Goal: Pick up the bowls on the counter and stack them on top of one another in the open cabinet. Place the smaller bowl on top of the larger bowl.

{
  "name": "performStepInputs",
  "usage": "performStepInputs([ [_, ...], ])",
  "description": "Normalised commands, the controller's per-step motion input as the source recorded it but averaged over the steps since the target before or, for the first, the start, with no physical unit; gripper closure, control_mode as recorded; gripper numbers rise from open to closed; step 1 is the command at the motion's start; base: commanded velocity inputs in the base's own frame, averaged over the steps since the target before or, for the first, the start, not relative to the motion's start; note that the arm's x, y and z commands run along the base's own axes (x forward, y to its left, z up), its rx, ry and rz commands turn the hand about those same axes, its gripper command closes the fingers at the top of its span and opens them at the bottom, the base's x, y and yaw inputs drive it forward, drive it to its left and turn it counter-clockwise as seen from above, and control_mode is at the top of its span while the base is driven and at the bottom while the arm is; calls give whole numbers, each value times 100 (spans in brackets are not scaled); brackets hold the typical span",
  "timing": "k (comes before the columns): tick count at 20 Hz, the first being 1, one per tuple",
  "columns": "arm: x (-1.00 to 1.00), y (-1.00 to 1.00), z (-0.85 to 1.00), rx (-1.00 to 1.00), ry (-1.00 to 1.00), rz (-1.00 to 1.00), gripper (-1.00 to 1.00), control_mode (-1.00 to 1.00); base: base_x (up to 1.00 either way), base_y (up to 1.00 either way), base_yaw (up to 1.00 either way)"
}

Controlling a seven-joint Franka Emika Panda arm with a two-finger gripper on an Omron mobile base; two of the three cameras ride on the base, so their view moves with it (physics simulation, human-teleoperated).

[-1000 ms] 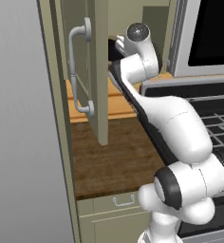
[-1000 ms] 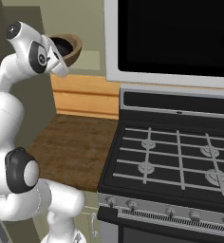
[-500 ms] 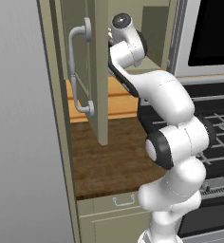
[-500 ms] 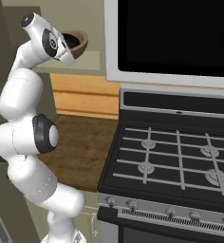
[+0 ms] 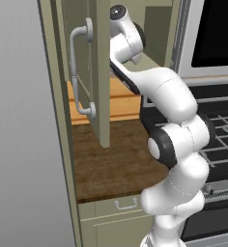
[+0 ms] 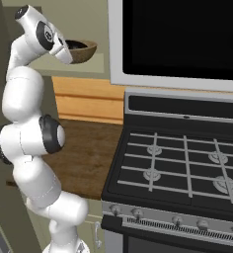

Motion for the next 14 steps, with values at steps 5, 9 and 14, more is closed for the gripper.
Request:
performStepInputs([
  [5,-100,-43,-88,2,-17,-5,-100,-100,0,0,0],
  [9,-100,-89,-100,6,-21,-4,-100,-100,0,0,0],
  [14,-100,-99,-100,4,-8,-1,-100,-100,0,0,0],
])
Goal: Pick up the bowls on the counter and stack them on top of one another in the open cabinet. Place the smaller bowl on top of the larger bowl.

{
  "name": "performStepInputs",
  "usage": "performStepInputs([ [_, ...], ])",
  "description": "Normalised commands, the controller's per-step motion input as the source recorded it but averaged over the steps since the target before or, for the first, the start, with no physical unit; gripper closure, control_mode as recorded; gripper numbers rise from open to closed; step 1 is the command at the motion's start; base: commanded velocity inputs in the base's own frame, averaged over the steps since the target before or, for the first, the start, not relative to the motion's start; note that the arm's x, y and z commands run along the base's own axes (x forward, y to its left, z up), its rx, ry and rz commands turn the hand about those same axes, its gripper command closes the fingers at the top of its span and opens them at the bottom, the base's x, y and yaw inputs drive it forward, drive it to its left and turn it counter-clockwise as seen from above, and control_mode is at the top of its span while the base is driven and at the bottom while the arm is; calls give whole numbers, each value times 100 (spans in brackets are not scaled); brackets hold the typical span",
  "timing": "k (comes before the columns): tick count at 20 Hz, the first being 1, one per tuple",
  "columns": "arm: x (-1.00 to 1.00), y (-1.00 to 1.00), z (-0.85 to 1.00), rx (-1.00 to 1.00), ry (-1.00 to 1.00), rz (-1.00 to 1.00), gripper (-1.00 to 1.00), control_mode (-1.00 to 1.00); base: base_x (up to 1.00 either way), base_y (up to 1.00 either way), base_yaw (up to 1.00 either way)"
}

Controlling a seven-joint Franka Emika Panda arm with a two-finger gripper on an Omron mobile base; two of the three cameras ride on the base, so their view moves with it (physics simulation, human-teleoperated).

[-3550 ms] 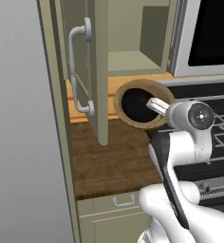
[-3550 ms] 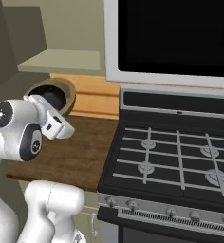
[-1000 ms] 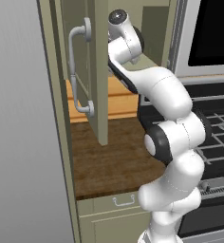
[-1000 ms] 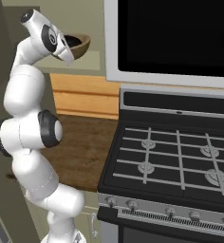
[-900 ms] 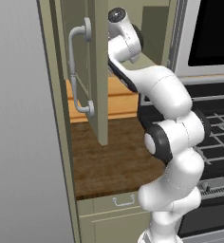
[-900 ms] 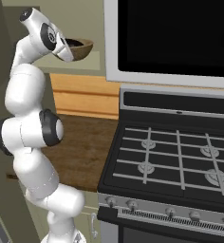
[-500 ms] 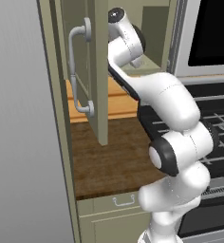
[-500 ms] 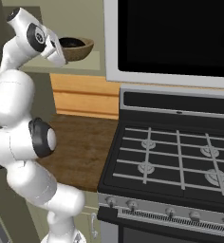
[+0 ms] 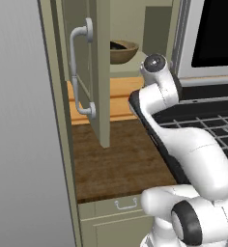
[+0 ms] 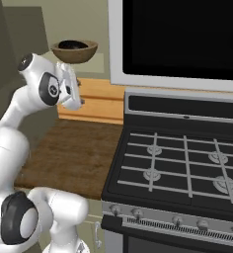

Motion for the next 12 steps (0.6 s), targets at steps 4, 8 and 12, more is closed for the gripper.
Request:
performStepInputs([
  [4,-100,-100,-100,6,0,0,-100,-100,0,0,0],
  [8,-100,-100,-100,11,0,-5,-100,-100,0,0,0],
  [12,-43,-43,-7,11,-2,-13,-100,-100,0,0,0],
])
